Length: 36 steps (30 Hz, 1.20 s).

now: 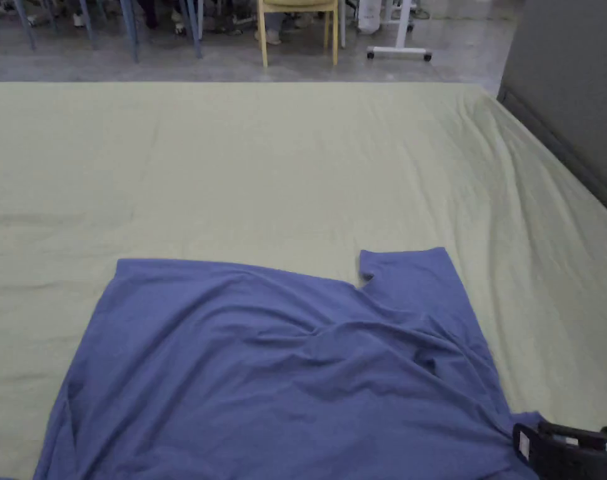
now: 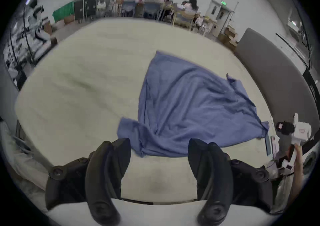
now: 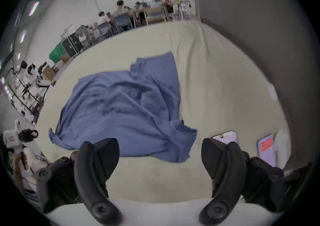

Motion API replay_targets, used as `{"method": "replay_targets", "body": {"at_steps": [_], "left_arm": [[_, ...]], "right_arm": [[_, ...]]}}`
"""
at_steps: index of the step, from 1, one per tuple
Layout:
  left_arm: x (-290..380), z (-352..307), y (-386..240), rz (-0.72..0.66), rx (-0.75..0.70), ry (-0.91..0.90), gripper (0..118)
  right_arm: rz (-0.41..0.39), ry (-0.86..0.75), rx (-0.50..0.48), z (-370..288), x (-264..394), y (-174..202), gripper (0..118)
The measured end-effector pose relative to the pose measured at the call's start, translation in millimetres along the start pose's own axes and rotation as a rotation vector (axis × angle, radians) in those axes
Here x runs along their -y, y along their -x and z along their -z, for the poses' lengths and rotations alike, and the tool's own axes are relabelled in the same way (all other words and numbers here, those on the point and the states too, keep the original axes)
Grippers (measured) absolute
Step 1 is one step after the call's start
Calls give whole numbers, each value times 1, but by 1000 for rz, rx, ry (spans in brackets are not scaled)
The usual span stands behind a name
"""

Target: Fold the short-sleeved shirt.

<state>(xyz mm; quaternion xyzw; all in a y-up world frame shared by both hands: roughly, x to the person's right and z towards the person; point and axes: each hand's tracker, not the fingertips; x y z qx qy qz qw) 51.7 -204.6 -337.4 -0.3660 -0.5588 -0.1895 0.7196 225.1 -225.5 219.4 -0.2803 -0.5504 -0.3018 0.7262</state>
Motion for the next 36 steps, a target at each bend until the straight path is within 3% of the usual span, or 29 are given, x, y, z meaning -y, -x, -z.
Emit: {"method": "replay_targets", "body": {"at_steps": [1, 2, 3, 4, 6, 7, 9, 13, 14, 16, 17, 21, 23, 27, 28, 29, 30, 32, 33, 36], "left_arm": [[-9, -17, -6, 31, -6, -65, 75], [-16, -34, -13, 53, 7, -136, 54], [-20, -48, -20, 88, 1, -234, 6], [-29, -54, -25, 104, -28, -287, 0], [-52, -46, -28, 56, -78, -302, 0], [-65, -39, -27, 80, -17, -252, 0], [-93, -19, -36, 90, -41, -240, 0], [-167, 70, -47, 128, 50, -192, 0], [-185, 102, -47, 159, 50, -147, 15], [-228, 173, -51, 166, 62, 12, 82], [-244, 216, -52, 152, 51, 78, 88], [-271, 355, -45, 128, -93, 280, 88], [-264, 393, -38, 117, -147, 338, 88], [-252, 430, -29, 56, -105, 393, 88], [-252, 427, -29, 59, -93, 386, 77], [-254, 417, -30, 96, -70, 325, 51], [-254, 409, -30, 150, -57, 319, 0], [-258, 394, -33, 209, 52, 302, 0], [-260, 374, -43, 232, 6, 238, 0], [-268, 332, -51, 279, 45, 180, 0]], "right_arm": [[-44, -40, 7, -17, -9, 12, 89], [-81, -87, 1, -30, -15, 21, 57], [-103, -143, -20, -39, -18, 30, 23], [-116, -173, -30, -45, -22, 38, 4], [-84, -219, -1, -40, -23, 49, 2], [-107, -193, -35, -36, -24, 50, 2], [-126, -162, -56, -27, -28, 59, 2], [-131, -159, -76, -11, -37, 66, 2], [-128, -158, -84, -7, -41, 66, 2], [-123, -153, -88, 2, -48, 67, 2], [-122, -150, -88, 3, -55, 68, 2], [-136, -131, -56, 23, -70, 67, 2], [-132, -116, -49, 31, -74, 65, 2], [-144, -90, -23, 45, -80, 63, 2], [-148, -83, -19, 49, -80, 62, 2], [-151, -81, -17, 51, -82, 62, 2], [-152, -79, -17, 55, -82, 61, 2], [-150, -61, -18, 65, -82, 61, 2], [-148, -42, -31, 69, -85, 59, 2], [-137, -35, -48, 81, -103, 58, 2]]}}
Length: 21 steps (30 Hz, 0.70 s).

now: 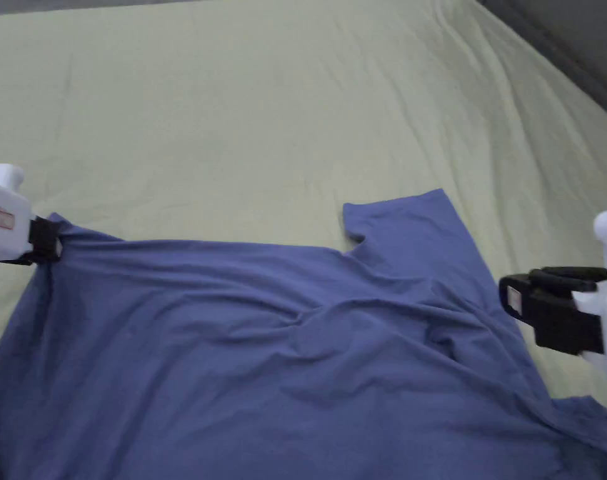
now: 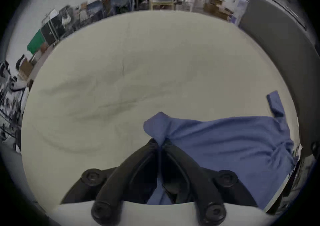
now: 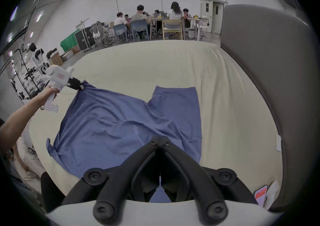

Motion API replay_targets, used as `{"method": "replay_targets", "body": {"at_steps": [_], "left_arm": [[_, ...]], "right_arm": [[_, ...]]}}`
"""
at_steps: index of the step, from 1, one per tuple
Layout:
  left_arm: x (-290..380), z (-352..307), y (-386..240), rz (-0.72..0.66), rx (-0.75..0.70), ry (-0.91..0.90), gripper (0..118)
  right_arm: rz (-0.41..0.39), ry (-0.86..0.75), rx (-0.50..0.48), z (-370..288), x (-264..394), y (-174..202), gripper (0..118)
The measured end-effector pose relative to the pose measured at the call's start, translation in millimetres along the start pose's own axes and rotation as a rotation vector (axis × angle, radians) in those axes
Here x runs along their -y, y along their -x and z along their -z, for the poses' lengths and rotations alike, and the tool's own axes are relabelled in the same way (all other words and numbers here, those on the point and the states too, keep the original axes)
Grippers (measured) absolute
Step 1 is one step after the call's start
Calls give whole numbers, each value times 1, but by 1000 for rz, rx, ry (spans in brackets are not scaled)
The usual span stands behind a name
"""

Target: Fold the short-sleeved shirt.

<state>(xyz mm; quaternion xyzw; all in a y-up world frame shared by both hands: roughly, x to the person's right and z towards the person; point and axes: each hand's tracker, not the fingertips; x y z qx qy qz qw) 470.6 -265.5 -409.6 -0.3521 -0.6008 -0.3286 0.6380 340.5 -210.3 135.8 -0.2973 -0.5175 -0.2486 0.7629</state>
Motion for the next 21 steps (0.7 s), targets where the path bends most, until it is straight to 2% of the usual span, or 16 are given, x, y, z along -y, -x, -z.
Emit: {"method": "replay_targets", "body": {"at_steps": [1, 2, 3, 4, 5, 6, 8, 11, 12, 13, 14, 15, 16, 17, 18, 21], "left_arm": [[0, -16, -2, -21, 18, -34, 0], [1, -24, 4, -40, 45, -71, 0], [3, -41, 3, -56, 72, -105, 0], [5, -55, 1, -70, 76, -143, 0], [7, -65, -1, -71, 89, -156, 0], [17, -74, -6, -77, 84, -156, 0], [25, -88, -12, -95, 93, -192, 0], [33, -91, -12, -87, 70, -247, 0], [33, -92, -14, -91, 86, -240, 0], [32, -91, -16, -99, 97, -233, 0], [35, -86, -14, -99, 104, -228, 0], [35, -85, -16, -98, 98, -229, 0], [34, -84, -17, -95, 98, -227, 0], [33, -84, -17, -97, 98, -227, 0], [35, -83, -15, -103, 101, -230, 0], [30, -90, -14, -137, 128, -248, 0]], "right_arm": [[10, 2, -4, 5, -9, -3, 3], [69, 40, 1, 17, -22, -10, 25], [108, 72, -13, 32, -33, -17, 98], [108, 114, -46, 57, -40, -26, 118], [125, 25, -70, 77, -44, -37, 117], [202, 166, -50, 107, -49, -46, 118], [269, 300, 31, 158, -52, -60, 118], [266, 395, 117, 192, -51, -77, 114], [280, 431, 118, 202, -49, -79, 95], [283, 454, 93, 221, -40, -84, 65], [291, 483, 92, 227, -37, -85, 53], [242, 419, 161, 217, -40, -83, 26], [256, 372, 122, 210, -42, -82, 3], [302, 343, 73, 200, -43, -76, 3], [334, 330, 72, 193, -44, -75, 3], [218, 292, 93, 176, -50, -60, 3]]}}
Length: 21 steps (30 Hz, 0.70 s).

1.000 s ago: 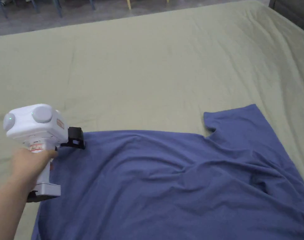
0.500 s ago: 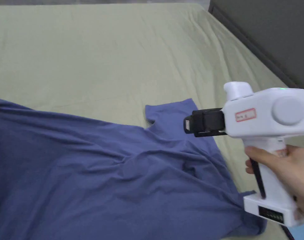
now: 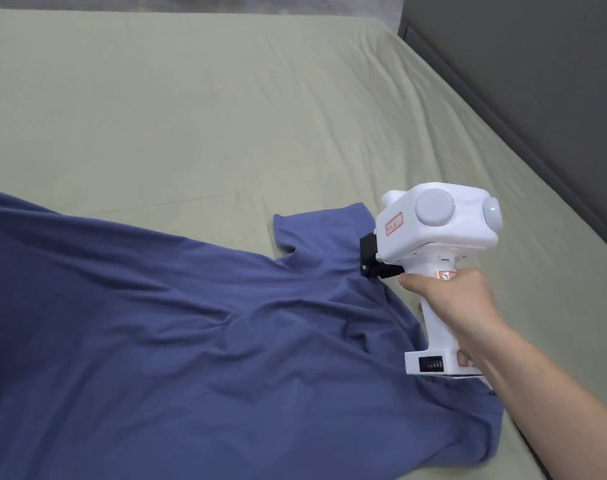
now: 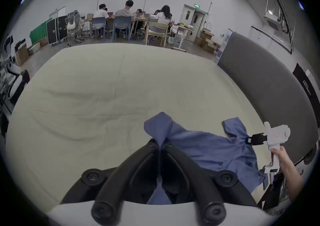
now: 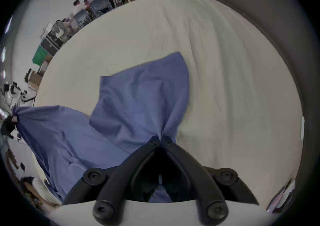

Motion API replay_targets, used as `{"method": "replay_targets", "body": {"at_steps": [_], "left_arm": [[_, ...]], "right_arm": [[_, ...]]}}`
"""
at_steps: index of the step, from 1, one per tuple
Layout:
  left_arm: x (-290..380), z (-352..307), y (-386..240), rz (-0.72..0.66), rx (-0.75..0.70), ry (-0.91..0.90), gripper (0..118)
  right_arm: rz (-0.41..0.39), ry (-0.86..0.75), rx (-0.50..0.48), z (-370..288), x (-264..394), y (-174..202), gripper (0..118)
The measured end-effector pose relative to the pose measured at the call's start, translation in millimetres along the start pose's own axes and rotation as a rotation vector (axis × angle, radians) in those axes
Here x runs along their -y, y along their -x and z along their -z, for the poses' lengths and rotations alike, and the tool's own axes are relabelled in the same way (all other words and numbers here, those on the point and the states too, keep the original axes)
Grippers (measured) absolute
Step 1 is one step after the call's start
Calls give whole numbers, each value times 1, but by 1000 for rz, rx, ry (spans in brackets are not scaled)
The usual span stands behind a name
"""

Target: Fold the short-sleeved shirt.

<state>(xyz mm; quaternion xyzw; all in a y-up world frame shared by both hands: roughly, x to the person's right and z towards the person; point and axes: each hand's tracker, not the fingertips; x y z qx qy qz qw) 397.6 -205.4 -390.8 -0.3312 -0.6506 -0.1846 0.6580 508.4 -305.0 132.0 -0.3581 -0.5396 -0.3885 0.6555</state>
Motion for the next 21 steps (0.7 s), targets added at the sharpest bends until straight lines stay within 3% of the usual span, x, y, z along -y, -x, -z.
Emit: {"method": "replay_targets", "body": {"at_steps": [4, 7, 10, 14, 19, 21], "left_arm": [[-19, -40, -6, -8, 22, -85, 0], [-44, -84, -13, 26, 36, -167, 0], [-85, -142, -22, 87, 3, -282, 0], [-166, -210, -29, 146, -100, -404, 0], [-256, -271, -32, 122, -211, -576, 0], [-281, -283, -29, 121, -258, -638, 0]], "right_arm": [[17, -166, -138, -73, -9, 8, 3], [-40, -348, -138, -147, -29, 21, 3], [-55, -490, -247, -227, -71, 29, 3], [-126, -699, -197, -329, -148, 53, 3], [-110, -895, -232, -437, -223, 90, 3], [-116, -934, -192, -454, -256, 95, 3]]}}
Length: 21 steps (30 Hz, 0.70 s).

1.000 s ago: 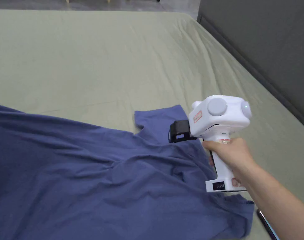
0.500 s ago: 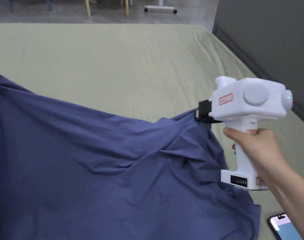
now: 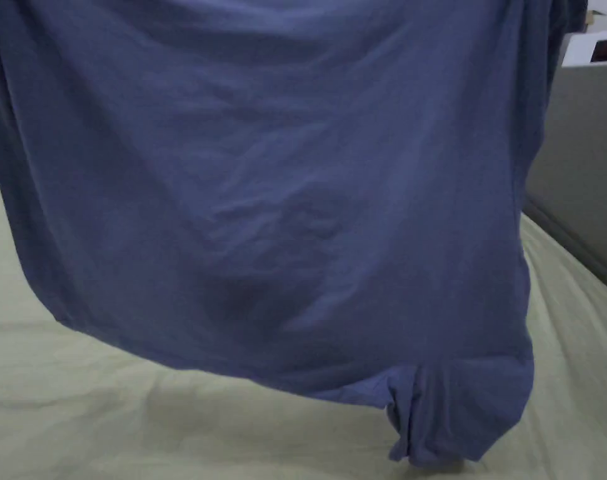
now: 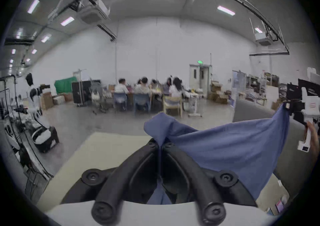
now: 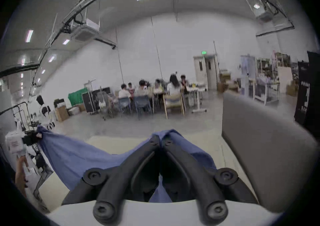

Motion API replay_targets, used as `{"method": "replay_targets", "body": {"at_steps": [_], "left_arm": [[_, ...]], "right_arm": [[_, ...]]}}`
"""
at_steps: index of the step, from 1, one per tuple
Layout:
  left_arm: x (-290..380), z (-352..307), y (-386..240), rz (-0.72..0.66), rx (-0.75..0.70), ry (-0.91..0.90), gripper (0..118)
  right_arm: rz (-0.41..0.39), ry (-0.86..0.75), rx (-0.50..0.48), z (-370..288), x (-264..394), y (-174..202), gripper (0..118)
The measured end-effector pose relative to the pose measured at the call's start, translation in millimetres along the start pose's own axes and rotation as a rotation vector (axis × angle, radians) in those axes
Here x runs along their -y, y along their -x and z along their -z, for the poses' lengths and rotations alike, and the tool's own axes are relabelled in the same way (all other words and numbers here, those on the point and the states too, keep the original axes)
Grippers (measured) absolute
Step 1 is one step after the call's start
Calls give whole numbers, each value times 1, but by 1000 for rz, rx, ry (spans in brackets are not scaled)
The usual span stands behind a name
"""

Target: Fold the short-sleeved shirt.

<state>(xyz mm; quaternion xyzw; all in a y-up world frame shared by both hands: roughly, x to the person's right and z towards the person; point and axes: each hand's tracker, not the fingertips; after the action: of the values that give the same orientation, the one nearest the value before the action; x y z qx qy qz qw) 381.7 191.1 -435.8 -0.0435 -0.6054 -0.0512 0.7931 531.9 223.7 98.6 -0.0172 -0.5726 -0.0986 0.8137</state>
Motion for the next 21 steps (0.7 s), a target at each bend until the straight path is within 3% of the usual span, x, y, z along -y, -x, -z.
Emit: {"method": "replay_targets", "body": {"at_steps": [6, 12, 18, 21], "left_arm": [[3, 38, 5, -37, -41, -24, 0], [109, 103, -8, 45, -50, 132, 0], [255, 157, -18, -121, 48, 433, 0], [297, 162, -20, -129, 53, 487, 0]], "right_arm": [[-72, -69, 55, 34, -13, 16, 3], [-155, 21, 64, 100, 81, 10, 3], [-64, 273, 103, 163, 229, -31, 3], [-46, 356, 112, 175, 281, -47, 3]]}}
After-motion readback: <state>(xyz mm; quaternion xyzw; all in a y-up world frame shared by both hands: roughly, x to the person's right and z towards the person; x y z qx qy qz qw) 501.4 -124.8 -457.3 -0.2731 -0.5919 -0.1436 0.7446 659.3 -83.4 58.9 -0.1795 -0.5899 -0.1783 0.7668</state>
